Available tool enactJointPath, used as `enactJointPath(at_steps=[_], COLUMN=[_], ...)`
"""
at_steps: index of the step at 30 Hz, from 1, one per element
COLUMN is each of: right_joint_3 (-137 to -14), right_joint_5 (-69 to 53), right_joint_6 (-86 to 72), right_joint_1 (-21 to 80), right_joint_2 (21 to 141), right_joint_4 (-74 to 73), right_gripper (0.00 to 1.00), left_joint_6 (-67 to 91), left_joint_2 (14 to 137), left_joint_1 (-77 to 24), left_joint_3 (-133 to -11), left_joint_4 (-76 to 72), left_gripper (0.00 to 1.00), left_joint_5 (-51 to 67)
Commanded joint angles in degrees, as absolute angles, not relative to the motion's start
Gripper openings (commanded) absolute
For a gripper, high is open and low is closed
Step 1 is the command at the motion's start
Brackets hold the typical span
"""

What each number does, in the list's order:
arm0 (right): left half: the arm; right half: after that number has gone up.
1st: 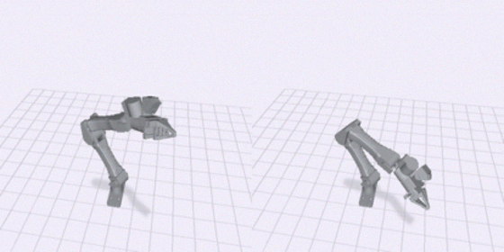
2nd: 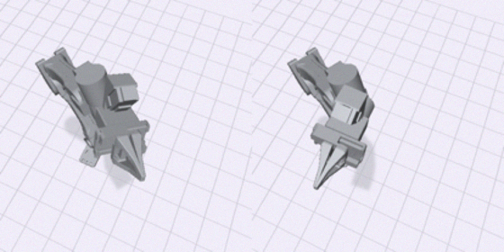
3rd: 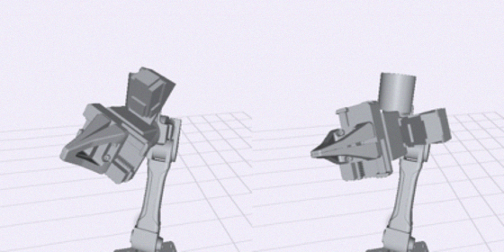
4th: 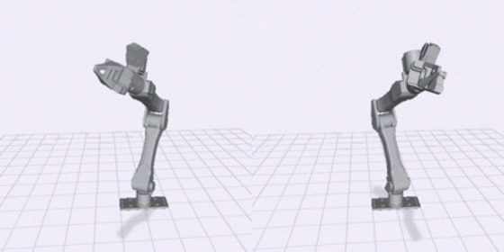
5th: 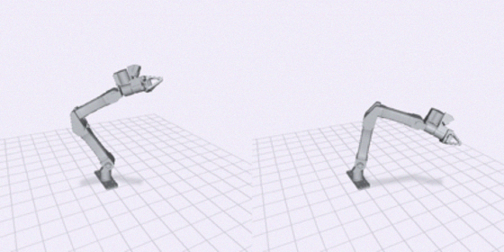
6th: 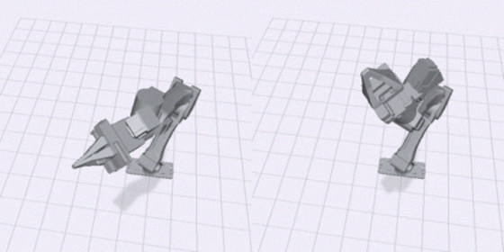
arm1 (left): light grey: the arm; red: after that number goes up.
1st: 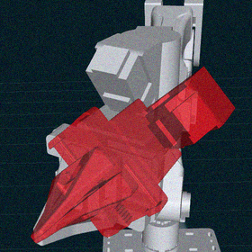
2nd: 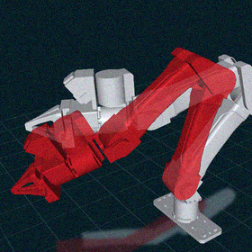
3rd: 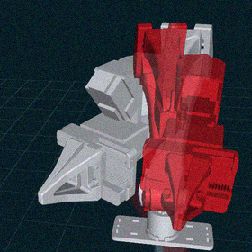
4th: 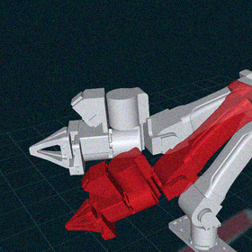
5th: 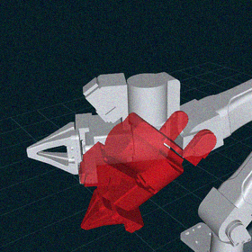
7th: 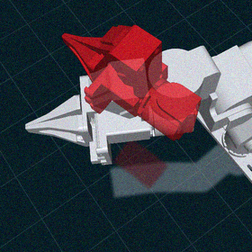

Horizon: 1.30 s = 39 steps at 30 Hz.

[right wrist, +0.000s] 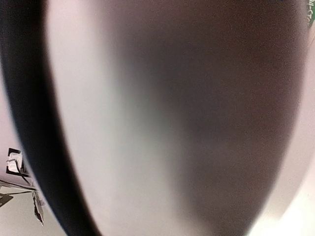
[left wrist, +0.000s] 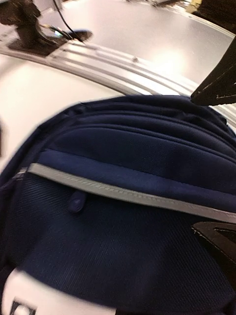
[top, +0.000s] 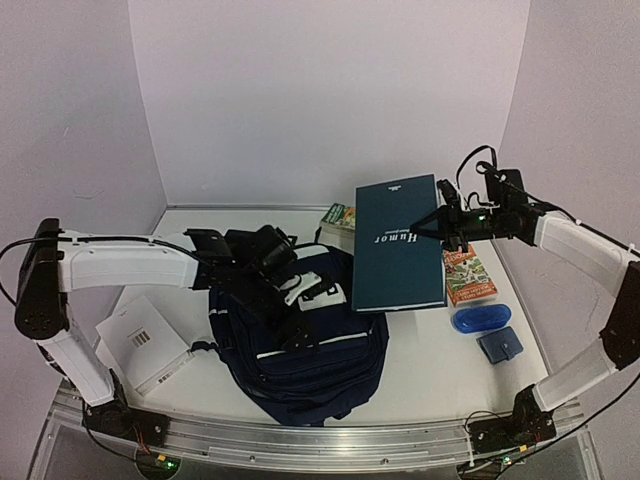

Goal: Pack the student bag
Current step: Pick up the book from the student bag, then place the book in the student bag.

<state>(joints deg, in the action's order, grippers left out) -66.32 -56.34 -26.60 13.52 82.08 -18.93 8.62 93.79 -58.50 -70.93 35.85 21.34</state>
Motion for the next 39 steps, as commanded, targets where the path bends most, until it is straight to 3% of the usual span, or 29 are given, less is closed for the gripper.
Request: enactJointPath(at_steps=[1, 8, 13, 16, 18, 21, 29, 39], right_joint_3=[-63.35, -59.64, -58.83, -59.26, -59.90, -61.29, -66.47, -65.59], right_joint_5=[-59.94, -62.64, -63.61, -63.27, -63.10, -63.04, -63.63, -64.78], right_joint_6=[-27.31, -28.27, -28.87, -28.87, -28.80, -28.83, -28.80, -29.77], right_joint_1=[12.42, 12.39, 12.13, 11.70, 11.05, 9.87, 7.06, 5.03], right_joint_2=[77.10, 72.35, 71.14, 70.80, 70.83, 71.13, 72.66, 72.10], right_joint_4=[-21.82, -23.29, -24.11, -24.25, -24.34, -24.43, -24.75, -25.04], right_gripper=[0.14, 0.12, 0.07, 0.06, 0.04, 0.01, 0.00, 0.00], left_joint_6=[5.71, 4.76, 3.74, 3.71, 4.23, 5.85, 11.22, 24.42], left_joint_2=[99.66, 106.11, 108.42, 108.73, 108.32, 106.35, 103.13, 101.79], left_joint_1=[-61.78, -63.96, -65.27, -65.76, -65.80, -65.80, -64.10, -51.81], left_joint_3=[-74.87, -78.39, -80.80, -81.85, -82.36, -82.36, -82.75, -86.49], left_joint_4=[39.98, 42.49, 43.66, 44.07, 44.16, 42.50, 33.79, 20.44], left_gripper=[0.80, 0.68, 0.49, 0.31, 0.14, 0.01, 0.00, 0.00], left_joint_5=[18.25, 8.98, 1.72, -0.66, -0.66, 3.89, 9.87, 16.40])
